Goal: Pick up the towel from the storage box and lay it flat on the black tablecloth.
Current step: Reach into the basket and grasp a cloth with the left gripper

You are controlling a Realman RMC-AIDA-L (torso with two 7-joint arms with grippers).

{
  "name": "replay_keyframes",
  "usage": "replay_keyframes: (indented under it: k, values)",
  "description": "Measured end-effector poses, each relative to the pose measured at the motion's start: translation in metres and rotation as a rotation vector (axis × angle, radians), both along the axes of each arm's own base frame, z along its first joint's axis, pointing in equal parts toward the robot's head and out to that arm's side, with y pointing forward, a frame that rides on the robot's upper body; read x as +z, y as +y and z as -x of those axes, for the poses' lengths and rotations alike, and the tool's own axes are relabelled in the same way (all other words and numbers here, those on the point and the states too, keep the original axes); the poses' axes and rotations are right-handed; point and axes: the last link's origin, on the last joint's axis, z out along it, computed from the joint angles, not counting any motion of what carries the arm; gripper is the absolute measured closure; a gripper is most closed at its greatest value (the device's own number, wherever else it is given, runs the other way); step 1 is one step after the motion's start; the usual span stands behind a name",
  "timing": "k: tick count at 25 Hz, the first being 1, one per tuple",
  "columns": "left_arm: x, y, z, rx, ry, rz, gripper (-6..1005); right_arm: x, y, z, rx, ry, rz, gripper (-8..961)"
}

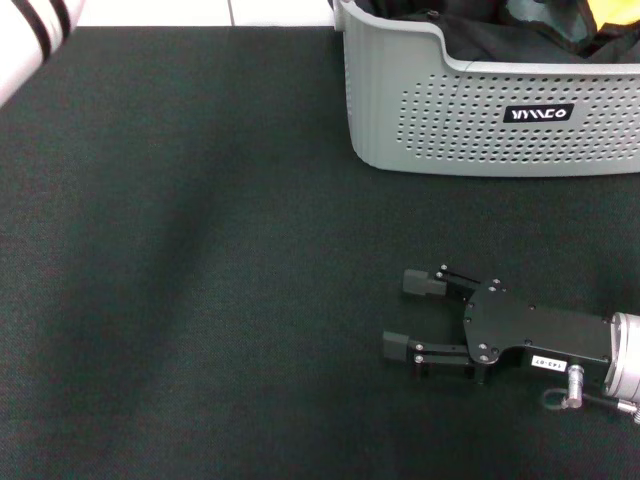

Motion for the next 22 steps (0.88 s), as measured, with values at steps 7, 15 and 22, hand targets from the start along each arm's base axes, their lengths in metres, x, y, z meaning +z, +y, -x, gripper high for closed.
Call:
replay_keyframes:
  k: [7,15,22]
  values:
    - [-0.008,0.009,0.006,0.044,0.004,-0.048,407,-0.001,-0.002,-0.001,0.000,-0.001,0.004,66]
    - [-0.015,0.006,0.002,0.040,-0.002,-0.043,434,-0.001,-0.001,-0.001,-0.001,-0.005,0.001,66]
    - [-0.026,0.000,-0.002,0.023,0.008,-0.011,558,-0.001,-0.001,-0.002,-0.006,-0.008,0.003,67]
